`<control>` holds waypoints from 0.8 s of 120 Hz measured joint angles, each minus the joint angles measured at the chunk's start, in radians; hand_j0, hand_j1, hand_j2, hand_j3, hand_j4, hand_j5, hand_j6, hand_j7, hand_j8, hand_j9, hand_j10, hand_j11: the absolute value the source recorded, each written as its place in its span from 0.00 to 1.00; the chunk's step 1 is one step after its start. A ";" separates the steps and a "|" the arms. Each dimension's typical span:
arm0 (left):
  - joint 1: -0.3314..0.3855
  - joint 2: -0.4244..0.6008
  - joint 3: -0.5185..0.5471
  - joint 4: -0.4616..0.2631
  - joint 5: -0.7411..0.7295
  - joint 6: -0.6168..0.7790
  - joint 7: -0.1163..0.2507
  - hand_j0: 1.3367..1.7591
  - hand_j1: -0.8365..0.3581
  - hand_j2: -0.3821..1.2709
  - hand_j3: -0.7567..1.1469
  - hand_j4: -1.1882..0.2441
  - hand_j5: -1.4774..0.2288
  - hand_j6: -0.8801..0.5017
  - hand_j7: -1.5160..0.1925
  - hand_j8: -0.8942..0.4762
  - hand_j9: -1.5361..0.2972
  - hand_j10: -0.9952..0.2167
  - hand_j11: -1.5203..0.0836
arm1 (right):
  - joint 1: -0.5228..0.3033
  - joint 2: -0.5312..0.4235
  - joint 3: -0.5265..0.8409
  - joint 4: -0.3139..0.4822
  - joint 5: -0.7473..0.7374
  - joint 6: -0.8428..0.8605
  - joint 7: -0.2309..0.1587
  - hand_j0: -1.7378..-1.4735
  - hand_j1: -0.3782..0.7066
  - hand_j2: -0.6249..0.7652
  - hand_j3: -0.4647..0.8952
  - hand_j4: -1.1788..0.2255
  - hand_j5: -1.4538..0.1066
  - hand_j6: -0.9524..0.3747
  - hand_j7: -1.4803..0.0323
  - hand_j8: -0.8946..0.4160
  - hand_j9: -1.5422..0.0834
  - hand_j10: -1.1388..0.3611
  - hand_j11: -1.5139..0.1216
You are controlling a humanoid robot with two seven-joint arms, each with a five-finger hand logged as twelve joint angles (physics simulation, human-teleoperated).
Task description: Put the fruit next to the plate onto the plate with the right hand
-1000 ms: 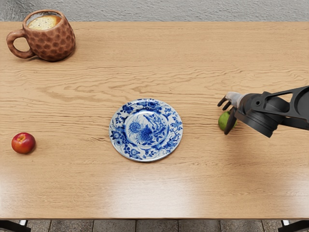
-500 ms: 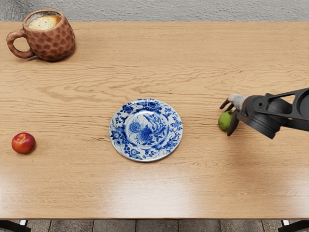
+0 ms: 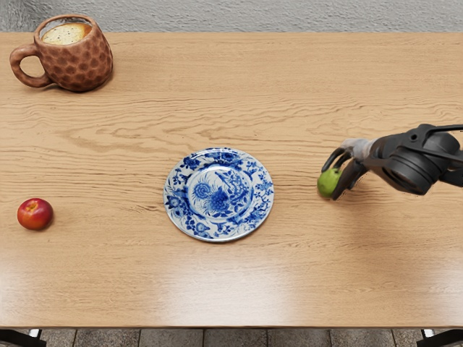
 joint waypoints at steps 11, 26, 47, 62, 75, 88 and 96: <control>0.000 0.000 0.000 0.000 0.000 0.000 0.000 0.76 0.99 0.23 0.40 0.83 0.86 0.64 0.89 0.65 0.84 0.82 0.95 | -0.057 -0.017 0.151 -0.011 0.003 0.073 0.000 0.31 0.67 0.73 0.34 0.44 0.18 0.50 0.26 0.45 0.24 0.22 0.22; 0.000 0.000 0.000 0.000 0.000 0.000 0.000 0.76 0.99 0.23 0.40 0.83 0.86 0.64 0.89 0.65 0.84 0.82 0.95 | -0.154 0.033 0.372 -0.028 0.003 0.169 0.000 0.30 0.67 0.73 0.34 0.45 0.16 0.51 0.25 0.46 0.23 0.21 0.20; 0.000 0.000 0.000 0.000 0.000 0.000 0.000 0.76 0.99 0.23 0.40 0.83 0.86 0.64 0.89 0.65 0.84 0.82 0.95 | -0.214 0.219 0.502 -0.136 -0.013 0.234 0.000 0.30 0.68 0.81 0.34 0.37 0.16 0.46 0.24 0.40 0.23 0.20 0.21; 0.000 0.000 0.000 0.000 0.000 0.000 0.000 0.76 0.99 0.23 0.40 0.83 0.86 0.64 0.89 0.65 0.84 0.82 0.95 | -0.228 0.305 0.523 -0.230 -0.036 0.249 0.000 0.30 0.56 0.75 0.34 0.47 0.33 0.50 0.40 0.44 0.39 0.32 0.37; 0.000 0.000 0.000 0.000 0.000 0.000 0.000 0.76 0.99 0.23 0.40 0.83 0.86 0.64 0.89 0.65 0.84 0.82 0.95 | -0.233 0.307 0.549 -0.259 -0.045 0.272 0.000 0.30 0.35 0.63 0.34 0.61 0.57 0.59 0.63 0.53 0.61 0.49 0.59; 0.000 0.000 0.000 0.000 0.000 0.000 0.000 0.76 0.99 0.23 0.40 0.83 0.86 0.64 0.89 0.65 0.84 0.82 0.95 | -0.290 0.129 0.748 -0.187 0.056 0.507 0.000 0.30 0.22 0.55 0.34 0.70 0.71 0.63 0.77 0.59 0.75 0.60 0.72; 0.000 0.000 0.000 0.000 0.000 0.000 0.000 0.76 0.99 0.23 0.40 0.83 0.86 0.64 0.89 0.65 0.84 0.82 0.95 | -0.342 -0.080 0.844 -0.161 0.209 0.685 0.000 0.30 0.18 0.52 0.34 0.74 0.77 0.65 0.82 0.61 0.80 0.64 0.78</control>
